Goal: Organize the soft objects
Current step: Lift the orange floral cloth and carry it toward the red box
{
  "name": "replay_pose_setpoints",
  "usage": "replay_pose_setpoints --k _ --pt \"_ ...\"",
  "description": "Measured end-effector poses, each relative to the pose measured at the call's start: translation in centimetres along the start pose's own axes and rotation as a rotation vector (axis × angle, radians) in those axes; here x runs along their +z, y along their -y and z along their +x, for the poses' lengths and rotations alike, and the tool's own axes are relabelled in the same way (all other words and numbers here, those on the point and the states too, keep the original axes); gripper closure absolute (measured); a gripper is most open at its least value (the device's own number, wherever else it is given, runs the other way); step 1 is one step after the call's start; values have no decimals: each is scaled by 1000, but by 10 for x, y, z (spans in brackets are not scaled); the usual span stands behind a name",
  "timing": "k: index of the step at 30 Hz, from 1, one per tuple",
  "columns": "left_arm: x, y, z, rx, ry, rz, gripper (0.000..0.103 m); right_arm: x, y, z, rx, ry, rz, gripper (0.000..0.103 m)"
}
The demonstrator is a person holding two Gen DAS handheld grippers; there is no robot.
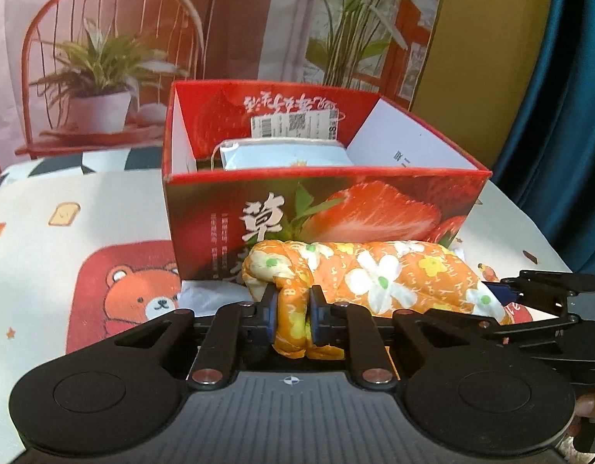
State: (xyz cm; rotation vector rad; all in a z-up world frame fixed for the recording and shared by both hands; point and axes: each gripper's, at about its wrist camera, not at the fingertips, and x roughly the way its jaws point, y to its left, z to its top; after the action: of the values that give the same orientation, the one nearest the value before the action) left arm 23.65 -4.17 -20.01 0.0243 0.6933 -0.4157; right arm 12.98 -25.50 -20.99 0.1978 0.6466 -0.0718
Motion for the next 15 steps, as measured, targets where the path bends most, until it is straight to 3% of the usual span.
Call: replay_pose_setpoints --k 6,15 --pt "2 2 -16 1 33 -3 88 5 -5 -11 -2 24 -29 74" --pt "6 5 -38 5 79 -9 88 14 -16 -28 5 71 -55 85"
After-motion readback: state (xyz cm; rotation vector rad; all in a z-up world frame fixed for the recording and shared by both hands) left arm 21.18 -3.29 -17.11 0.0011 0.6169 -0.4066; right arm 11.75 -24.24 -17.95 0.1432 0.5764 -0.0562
